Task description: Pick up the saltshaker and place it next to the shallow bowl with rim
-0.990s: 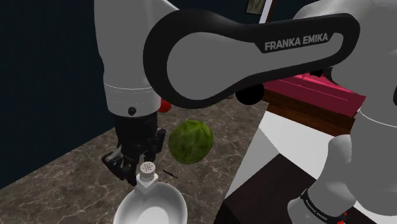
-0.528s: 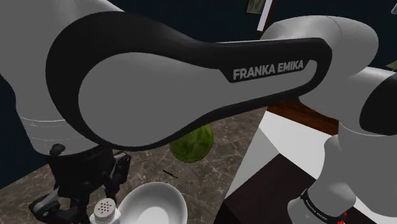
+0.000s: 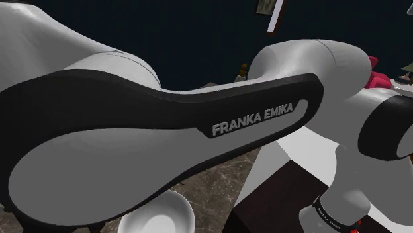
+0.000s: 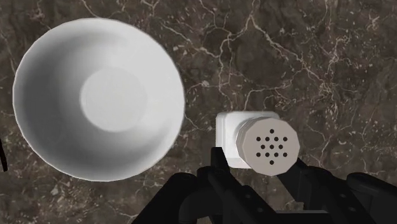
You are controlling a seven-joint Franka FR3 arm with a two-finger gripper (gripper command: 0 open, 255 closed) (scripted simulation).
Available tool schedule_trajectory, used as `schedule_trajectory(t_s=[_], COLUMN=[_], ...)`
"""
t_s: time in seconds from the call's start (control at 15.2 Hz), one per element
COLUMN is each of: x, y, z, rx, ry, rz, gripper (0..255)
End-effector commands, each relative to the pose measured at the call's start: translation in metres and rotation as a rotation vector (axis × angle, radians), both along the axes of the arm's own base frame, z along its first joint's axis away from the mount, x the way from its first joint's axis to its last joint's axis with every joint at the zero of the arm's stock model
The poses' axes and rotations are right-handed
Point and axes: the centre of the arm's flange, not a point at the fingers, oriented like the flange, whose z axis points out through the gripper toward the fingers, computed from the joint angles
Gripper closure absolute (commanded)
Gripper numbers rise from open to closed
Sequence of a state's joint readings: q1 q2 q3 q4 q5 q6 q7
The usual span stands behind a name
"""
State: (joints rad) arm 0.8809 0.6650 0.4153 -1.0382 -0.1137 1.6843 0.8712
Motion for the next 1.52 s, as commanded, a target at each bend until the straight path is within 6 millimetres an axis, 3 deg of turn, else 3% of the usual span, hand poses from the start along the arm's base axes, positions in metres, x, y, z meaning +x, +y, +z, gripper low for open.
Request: schedule_trajectory(t_s=[0.0,1.45], x=[0.0,0.0], y=[0.001,0.001], z=[-0.01,-0.128], rx=[0.001,0.001], ry=[0.0,0.0], rz=[0.0,0.0], gripper=[255,255])
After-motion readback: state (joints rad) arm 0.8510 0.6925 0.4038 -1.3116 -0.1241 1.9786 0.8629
